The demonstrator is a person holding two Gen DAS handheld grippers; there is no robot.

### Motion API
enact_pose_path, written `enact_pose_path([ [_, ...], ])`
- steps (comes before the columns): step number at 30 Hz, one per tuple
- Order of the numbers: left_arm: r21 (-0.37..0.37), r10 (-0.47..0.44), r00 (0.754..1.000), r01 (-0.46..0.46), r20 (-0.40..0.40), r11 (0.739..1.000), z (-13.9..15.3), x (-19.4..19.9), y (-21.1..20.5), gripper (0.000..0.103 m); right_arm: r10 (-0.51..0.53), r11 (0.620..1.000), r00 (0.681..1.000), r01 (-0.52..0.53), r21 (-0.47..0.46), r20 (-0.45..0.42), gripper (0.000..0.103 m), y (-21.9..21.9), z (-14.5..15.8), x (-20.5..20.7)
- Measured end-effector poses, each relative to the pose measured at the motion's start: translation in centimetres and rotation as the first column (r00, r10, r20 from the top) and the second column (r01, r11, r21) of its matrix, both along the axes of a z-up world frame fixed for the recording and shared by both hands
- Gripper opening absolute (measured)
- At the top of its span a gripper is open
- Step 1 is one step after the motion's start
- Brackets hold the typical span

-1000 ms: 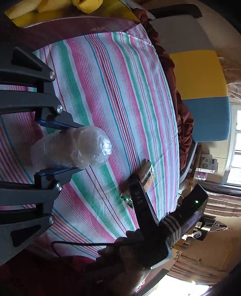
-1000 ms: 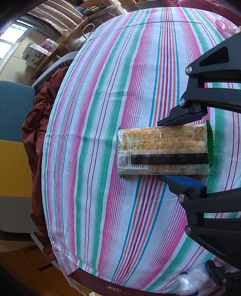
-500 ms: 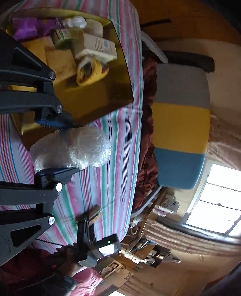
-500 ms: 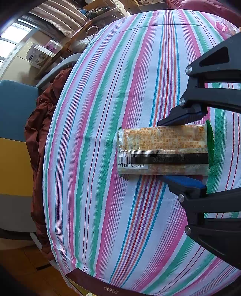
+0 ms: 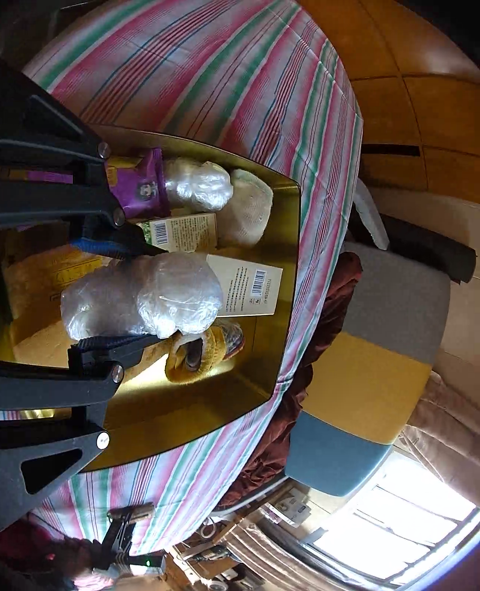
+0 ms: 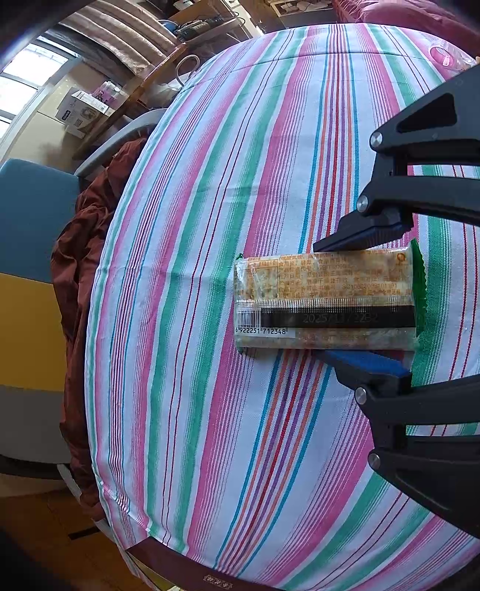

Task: Organize objects
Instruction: 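Carry the white plastic bundle into the gold tray and open the left gripper, then carry the cracker packet into the gold tray and open the right gripper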

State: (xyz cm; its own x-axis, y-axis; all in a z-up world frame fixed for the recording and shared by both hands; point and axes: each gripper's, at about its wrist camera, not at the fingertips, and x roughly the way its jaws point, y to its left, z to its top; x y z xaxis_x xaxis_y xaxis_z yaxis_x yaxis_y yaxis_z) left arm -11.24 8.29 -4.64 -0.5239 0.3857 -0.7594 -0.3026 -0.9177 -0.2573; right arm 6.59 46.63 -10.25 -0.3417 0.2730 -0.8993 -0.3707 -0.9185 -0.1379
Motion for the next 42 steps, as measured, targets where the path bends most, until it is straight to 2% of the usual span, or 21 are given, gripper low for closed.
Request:
enact_pose_path([
  [5,-0.021,-0.06,0.995,0.062,0.081,0.998,-2.2,-1.9,2.7,0.035,-0.005,1.0,1.0,0.005,0.003,-0.001,0.048,-0.1,0.0,-0.1],
  [13,-0.026,-0.081,0.992,0.084,0.094,0.996,-3.1,-3.1,5.1,0.037,-0.002,1.0,1.0,0.002,0.009,-0.001,0.048,-0.1,0.0,-0.1],
  [15,-0.033,-0.087,0.992,0.09,0.096,0.995,-3.1,-3.1,5.2,0.044,-0.002,1.0,1.0,0.002,0.01,-0.001,0.048,-0.1,-0.1,-0.1],
  [22,-0.046,-0.068,0.997,0.07,0.045,0.997,-2.2,-1.7,4.6,0.048,0.0,1.0,1.0,0.0,0.014,0.0,0.048,-0.1,0.1,0.0],
  [24,-0.048,-0.06,0.998,0.062,0.034,0.997,-2.0,-1.3,4.2,0.053,0.002,1.0,1.0,-0.002,0.015,0.0,0.048,0.0,0.1,0.1],
  [31,-0.062,-0.024,1.0,0.024,0.0,0.998,-0.8,-0.3,2.8,0.058,0.002,1.0,1.0,-0.002,0.024,0.002,0.048,-0.1,0.1,0.0],
  [38,-0.099,-0.013,0.993,0.002,-0.114,0.995,1.7,2.0,1.8,0.058,0.001,0.999,1.0,-0.001,0.042,0.01,0.048,-0.3,0.1,-0.1],
  [42,-0.112,-0.022,0.982,0.001,-0.188,0.994,3.2,3.5,1.4,0.059,-0.036,0.999,0.999,0.036,0.033,0.019,0.048,-0.2,0.2,-0.2],
])
